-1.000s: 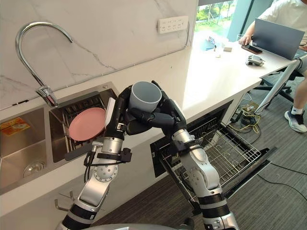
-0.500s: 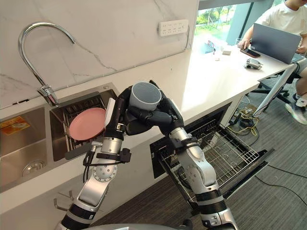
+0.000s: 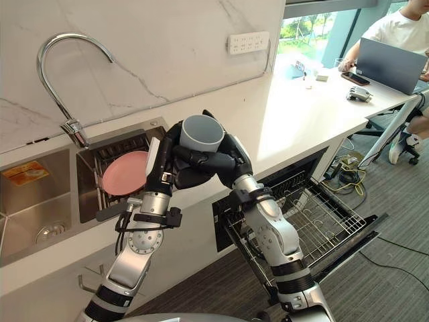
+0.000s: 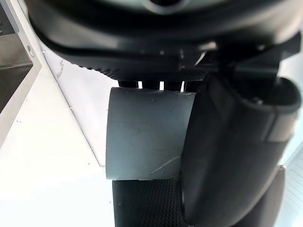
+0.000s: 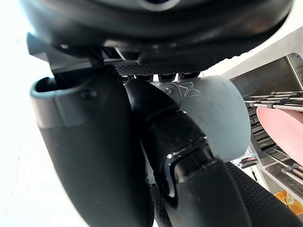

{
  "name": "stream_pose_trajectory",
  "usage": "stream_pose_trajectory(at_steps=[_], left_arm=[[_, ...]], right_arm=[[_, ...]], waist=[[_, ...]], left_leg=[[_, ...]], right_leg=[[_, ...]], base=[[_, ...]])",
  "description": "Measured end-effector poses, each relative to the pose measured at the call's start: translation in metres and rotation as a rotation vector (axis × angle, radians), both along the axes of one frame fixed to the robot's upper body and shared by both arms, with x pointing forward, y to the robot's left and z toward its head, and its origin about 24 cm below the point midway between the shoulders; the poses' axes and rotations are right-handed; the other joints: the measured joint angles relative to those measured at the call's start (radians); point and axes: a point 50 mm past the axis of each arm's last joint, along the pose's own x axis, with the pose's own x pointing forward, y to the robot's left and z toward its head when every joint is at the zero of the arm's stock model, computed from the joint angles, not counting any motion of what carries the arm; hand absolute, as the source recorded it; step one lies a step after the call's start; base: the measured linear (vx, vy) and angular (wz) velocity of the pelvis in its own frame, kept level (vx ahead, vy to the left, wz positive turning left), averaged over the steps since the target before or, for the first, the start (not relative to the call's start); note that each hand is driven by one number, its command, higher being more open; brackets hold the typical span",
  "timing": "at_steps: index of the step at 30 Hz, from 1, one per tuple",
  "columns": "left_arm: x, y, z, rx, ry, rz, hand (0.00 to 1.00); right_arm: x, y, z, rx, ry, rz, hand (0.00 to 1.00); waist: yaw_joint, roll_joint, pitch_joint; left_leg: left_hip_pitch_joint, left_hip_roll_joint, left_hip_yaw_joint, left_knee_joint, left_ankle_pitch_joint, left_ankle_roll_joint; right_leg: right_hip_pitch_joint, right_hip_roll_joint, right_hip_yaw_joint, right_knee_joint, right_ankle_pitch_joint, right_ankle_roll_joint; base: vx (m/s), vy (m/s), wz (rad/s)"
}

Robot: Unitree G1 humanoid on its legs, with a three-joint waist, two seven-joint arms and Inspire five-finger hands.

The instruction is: Walk over to the sink, pick up the cup, carry it to the dishwasher, place the cup inside the dishwasher, then close the dishwasher door

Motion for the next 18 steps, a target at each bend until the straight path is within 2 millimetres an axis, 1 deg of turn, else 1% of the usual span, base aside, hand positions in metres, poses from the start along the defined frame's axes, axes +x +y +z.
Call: stream_pose_trajectory(at_steps=[7,17,18], left_arm=[[0.0001,0.0023,-0.0009,0.016,0.001,-0.001,0.00],[0.0000,0.0041,-0.0018,-0.016,0.010,0.007,0.00],[-0.0001,0.0043,-0.0017,-0.017,0.009,0.008,1.00]], right_arm=[[0.0032,-0.0026,-0.0036,-0.036,0.025,-0.022,0.00],[0.0017,0.0033,-0.0029,-0.048,0.008,-0.061,0.00],[0.0014,0.0041,-0.0028,-0.047,0.007,-0.066,0.00]], waist=[[0.001,-0.002,-0.002],[0.000,-0.002,-0.002],[0.000,-0.002,-0.002]], left_leg=[[0.000,0.002,0.001,-0.001,0.001,-0.001],[0.000,0.003,0.004,-0.002,0.001,-0.002],[0.000,0.003,0.004,-0.002,0.001,-0.002]], right_leg=[[-0.002,0.002,0.000,-0.001,0.000,-0.001],[-0.004,0.003,0.004,-0.001,0.001,-0.003],[-0.005,0.003,0.005,-0.001,0.001,-0.003]], base=[[0.00,0.000,0.00],[0.00,0.000,0.00],[0.00,0.000,0.00]])
